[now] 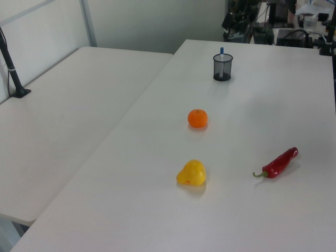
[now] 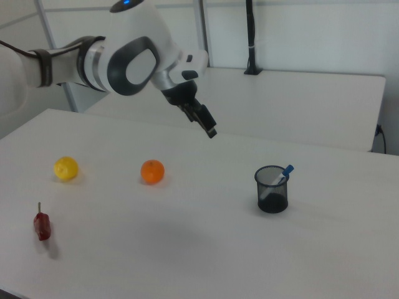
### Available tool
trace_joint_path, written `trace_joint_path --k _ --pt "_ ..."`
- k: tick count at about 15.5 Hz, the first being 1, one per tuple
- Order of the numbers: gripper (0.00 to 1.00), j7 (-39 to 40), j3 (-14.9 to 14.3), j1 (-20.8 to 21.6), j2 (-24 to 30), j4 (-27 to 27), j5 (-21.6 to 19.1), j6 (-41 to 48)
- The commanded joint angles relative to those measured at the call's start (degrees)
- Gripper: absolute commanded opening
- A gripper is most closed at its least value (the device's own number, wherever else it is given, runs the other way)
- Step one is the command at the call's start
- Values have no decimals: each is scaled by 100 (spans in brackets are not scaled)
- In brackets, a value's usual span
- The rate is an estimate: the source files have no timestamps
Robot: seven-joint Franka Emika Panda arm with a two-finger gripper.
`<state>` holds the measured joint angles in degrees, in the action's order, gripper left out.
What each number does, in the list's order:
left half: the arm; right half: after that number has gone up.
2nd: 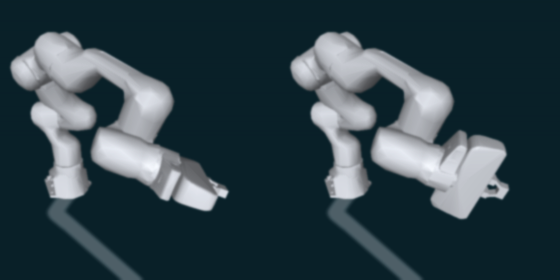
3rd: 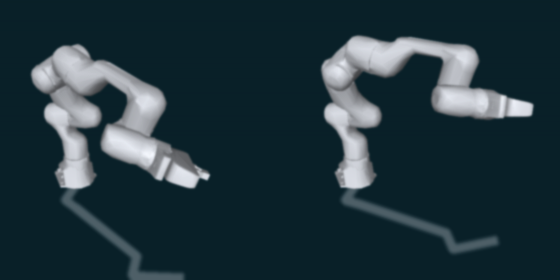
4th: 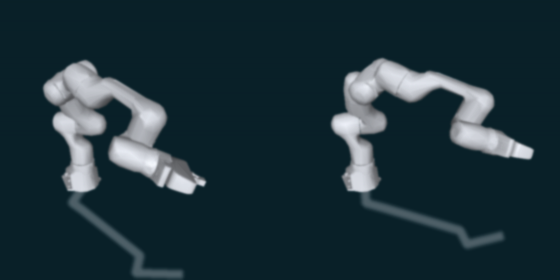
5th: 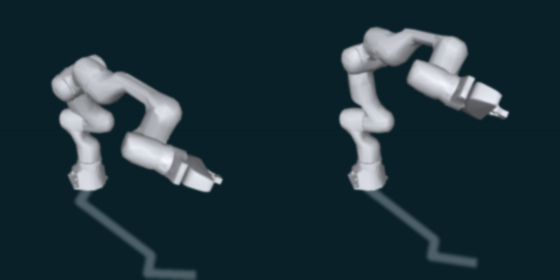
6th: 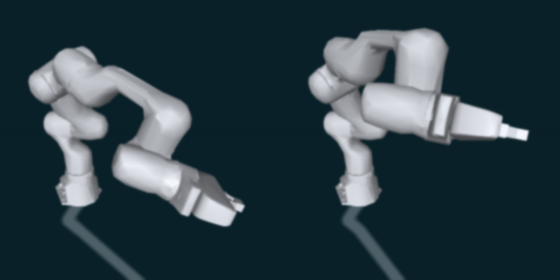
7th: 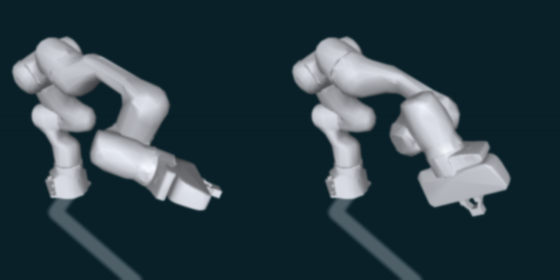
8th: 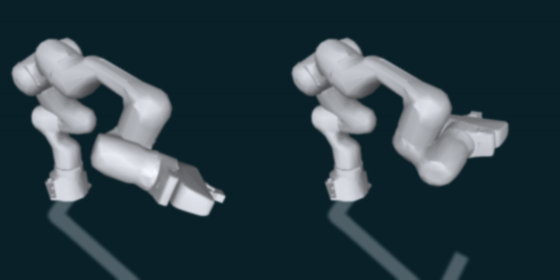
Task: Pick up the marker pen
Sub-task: 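Move the open gripper over the black mesh pen cup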
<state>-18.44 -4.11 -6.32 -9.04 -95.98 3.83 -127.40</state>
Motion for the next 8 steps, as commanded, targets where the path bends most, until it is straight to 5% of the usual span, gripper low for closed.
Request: trace_joint_path --k 1,8 --pt "100 -624 -221 52 -282 -26 284 -697" --pt "97 -2197 -441 -27 -932 -8 1540 -1752"
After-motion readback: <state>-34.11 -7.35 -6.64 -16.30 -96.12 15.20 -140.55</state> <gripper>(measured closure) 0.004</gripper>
